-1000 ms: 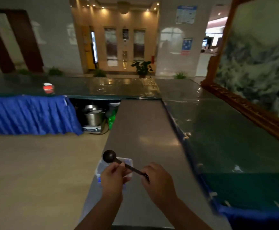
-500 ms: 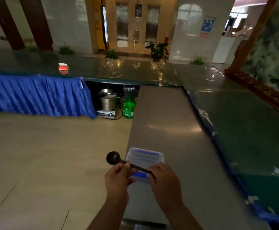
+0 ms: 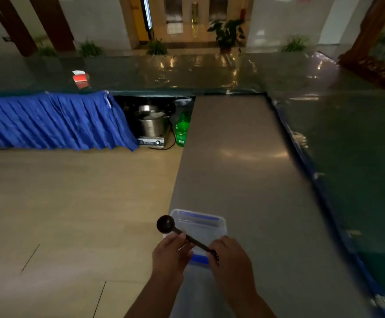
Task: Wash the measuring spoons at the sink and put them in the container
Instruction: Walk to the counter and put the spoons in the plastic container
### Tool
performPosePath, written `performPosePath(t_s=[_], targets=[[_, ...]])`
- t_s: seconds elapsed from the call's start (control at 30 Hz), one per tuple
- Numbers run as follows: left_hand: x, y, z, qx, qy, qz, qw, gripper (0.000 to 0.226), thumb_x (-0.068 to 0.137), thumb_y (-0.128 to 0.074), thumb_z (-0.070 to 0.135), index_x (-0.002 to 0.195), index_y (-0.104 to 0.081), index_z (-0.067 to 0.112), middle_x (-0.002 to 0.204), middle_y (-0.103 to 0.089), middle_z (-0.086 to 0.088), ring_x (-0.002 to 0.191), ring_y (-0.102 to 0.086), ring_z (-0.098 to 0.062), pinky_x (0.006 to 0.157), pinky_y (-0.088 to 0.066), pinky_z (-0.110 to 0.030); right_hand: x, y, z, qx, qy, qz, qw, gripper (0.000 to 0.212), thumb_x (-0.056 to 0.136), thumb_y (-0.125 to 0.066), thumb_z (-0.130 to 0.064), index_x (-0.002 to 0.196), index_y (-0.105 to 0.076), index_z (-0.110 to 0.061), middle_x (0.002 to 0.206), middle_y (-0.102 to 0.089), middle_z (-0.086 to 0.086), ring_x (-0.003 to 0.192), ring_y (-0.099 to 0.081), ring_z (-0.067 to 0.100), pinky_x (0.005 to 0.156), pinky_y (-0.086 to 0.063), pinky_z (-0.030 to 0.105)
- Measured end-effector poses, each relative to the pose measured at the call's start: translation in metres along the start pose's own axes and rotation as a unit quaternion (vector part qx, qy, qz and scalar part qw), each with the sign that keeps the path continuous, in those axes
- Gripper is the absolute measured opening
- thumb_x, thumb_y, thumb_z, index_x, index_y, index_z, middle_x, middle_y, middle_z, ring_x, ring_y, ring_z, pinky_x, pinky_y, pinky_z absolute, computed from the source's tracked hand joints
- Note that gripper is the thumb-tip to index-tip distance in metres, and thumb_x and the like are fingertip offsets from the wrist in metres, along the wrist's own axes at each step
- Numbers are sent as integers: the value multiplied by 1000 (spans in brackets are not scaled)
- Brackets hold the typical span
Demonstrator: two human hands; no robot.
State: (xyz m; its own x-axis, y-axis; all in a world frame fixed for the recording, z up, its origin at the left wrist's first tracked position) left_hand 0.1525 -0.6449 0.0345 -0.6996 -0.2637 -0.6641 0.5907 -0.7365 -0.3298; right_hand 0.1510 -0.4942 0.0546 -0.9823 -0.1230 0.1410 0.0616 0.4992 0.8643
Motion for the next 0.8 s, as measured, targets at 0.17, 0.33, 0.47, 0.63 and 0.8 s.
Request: performPosePath(t_s=[0.17, 0.33, 0.47, 0.63, 0.8], targets=[[26, -6, -12, -4, 44, -1, 999, 15, 87, -64, 3, 99, -68, -4, 83, -75, -19, 73, -74, -29, 49, -57, -26, 7, -21, 13, 5, -23, -26, 999, 19, 74, -75, -19, 71, -56, -23, 74, -57, -6, 68, -55, 15, 55, -49, 26], [55, -8, -14, 16, 70, -6, 997, 19, 86, -66, 5, 103, -67, -3, 87, -74, -18, 86, -72, -33, 54, -57, -29, 19, -39, 21, -14, -57, -51, 997, 18, 75, -70, -21, 72, -53, -23, 76, -57, -5, 72, -56, 16, 54, -49, 29], [75, -10, -14, 26, 93, -13, 995, 22, 87, -65, 6, 106, -65, -4, 91, -73, -20, 92, -71, -36, 50, -57, -29, 37, -49, 24, -47, -74, -76, 993, 16, 76, -70, -20, 72, -55, -21, 76, -57, -3, 71, -56, 19, 55, -49, 31], [103, -7, -22, 26, 130, -2, 991, 25, 88, -65, 7, 110, -63, -5, 95, -74, -21, 94, -72, -37, 54, -58, -31, 52, -70, 29, -84, -73, -128, 986, 13, 76, -71, -22, 74, -59, -21, 78, -60, -2, 71, -59, 18, 55, -48, 29], [123, -3, -28, 12, 156, 14, 987, 28, 94, -59, 20, 108, -64, -4, 95, -72, -20, 87, -70, -32, 57, -59, -33, 61, -92, 37, -85, -80, -154, 981, 12, 77, -70, -23, 76, -58, -21, 81, -59, -3, 75, -60, 19, 54, -49, 31]])
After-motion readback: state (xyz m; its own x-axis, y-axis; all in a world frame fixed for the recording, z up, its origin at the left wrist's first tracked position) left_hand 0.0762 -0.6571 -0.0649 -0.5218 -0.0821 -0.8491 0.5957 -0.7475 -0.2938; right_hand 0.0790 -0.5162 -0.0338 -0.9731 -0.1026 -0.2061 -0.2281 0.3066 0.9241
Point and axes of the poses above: each hand's wrist, its own x-axis towards the middle knuckle, its own y-axis out of the back of the hand, z = x × y, the point moved 5 cm from there along x, towards the middle knuckle
